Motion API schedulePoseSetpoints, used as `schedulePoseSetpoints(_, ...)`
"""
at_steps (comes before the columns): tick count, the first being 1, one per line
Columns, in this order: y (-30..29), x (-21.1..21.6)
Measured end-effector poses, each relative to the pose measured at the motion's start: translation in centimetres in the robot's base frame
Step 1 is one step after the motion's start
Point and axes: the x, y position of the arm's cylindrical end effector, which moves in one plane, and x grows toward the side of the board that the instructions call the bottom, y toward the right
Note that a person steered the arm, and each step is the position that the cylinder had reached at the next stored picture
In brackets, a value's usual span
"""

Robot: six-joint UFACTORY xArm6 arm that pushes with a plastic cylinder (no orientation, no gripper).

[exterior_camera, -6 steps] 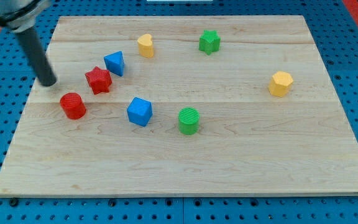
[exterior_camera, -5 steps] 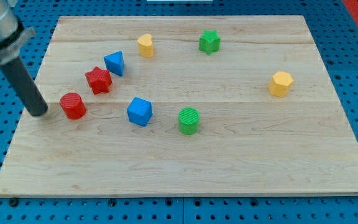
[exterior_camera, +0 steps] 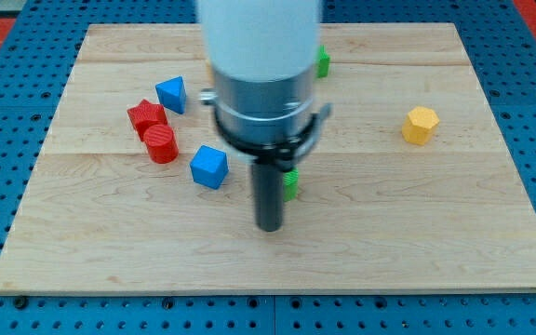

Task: Push the yellow hexagon below the yellow heart

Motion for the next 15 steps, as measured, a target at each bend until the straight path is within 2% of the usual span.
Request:
schedulePoseSetpoints(1,10.1,-0.2)
schedulePoseSetpoints(2,11.4,-6.6)
schedulePoseSetpoints(3,14.3,-8.7)
schedulePoseSetpoints(4,21.0,-10.4)
schedulePoseSetpoints(5,19.6,-14.1)
schedulePoseSetpoints(6,5.6,-14.2)
schedulePoseSetpoints(7,9.9,-13.0)
schedulePoseSetpoints(8,11.1,-9.3)
schedulePoseSetpoints(9,5.4,-7.7)
schedulePoseSetpoints(11,-3.5,-14.8)
schedulePoseSetpoints(12,-0.2,-14.0)
schedulePoseSetpoints(13,-4.8,-13.7)
schedulePoseSetpoints(14,-6.5,-15.4)
schedulePoseSetpoints(15,-7.1,-21.1)
